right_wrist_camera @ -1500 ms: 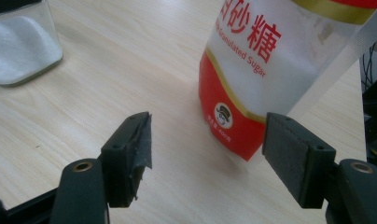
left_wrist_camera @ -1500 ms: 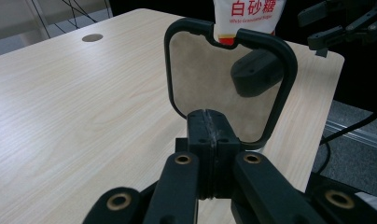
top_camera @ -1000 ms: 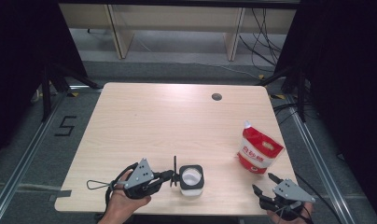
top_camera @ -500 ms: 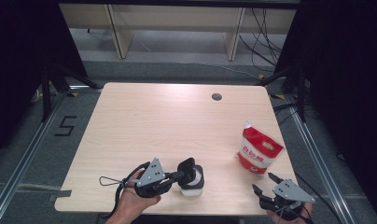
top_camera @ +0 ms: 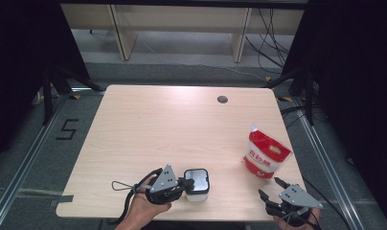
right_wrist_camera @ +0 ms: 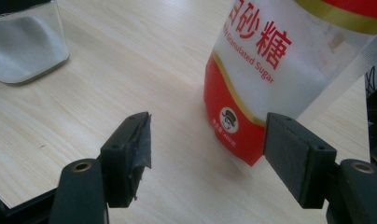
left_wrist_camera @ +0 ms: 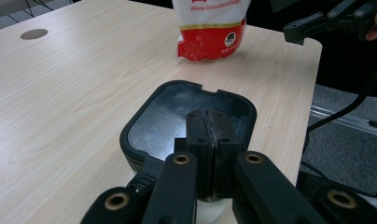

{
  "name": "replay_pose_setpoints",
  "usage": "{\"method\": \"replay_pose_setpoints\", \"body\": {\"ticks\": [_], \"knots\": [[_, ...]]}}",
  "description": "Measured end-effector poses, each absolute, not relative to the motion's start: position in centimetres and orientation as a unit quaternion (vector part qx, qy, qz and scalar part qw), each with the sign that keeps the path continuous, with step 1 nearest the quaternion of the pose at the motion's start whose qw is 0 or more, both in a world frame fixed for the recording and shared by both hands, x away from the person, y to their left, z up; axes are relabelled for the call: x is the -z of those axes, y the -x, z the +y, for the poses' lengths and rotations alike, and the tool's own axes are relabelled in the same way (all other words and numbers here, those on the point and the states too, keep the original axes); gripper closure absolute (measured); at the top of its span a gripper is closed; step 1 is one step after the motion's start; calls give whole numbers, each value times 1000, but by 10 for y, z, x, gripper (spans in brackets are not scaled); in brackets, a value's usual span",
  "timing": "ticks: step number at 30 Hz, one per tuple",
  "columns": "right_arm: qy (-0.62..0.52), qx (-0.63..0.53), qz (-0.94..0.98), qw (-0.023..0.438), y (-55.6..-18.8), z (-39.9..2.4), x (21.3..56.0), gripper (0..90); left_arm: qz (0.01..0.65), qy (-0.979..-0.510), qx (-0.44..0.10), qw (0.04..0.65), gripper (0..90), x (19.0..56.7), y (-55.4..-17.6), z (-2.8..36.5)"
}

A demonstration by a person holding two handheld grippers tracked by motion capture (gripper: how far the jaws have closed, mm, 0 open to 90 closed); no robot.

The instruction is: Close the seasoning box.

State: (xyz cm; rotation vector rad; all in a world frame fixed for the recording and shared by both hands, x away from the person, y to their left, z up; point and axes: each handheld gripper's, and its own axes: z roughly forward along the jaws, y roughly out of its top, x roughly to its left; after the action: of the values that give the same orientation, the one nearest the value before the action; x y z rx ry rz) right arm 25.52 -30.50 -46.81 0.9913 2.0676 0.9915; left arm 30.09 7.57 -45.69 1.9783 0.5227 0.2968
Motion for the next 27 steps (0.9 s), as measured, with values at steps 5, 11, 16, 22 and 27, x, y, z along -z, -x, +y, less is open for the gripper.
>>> {"method": "replay_pose_setpoints", "body": {"ticks": [5, 11, 16, 22, 27], "knots": [[-373, -376, 786, 320, -255, -305, 469, 333, 222, -817, -123, 517, 846, 455, -301, 78], [-375, -375, 785, 320, -255, -305, 469, 333, 226, -806, -126, 532, 792, 447, -300, 85], [-386, -374, 784, 312, -253, -303, 469, 331, 237, -793, -121, 548, 734, 441, -301, 96], [-385, -377, 782, 314, -253, -302, 468, 328, 244, -785, -117, 557, 622, 439, -299, 112], [-380, -379, 784, 314, -255, -304, 468, 318, 237, -796, -126, 542, 451, 441, -294, 126]]}}
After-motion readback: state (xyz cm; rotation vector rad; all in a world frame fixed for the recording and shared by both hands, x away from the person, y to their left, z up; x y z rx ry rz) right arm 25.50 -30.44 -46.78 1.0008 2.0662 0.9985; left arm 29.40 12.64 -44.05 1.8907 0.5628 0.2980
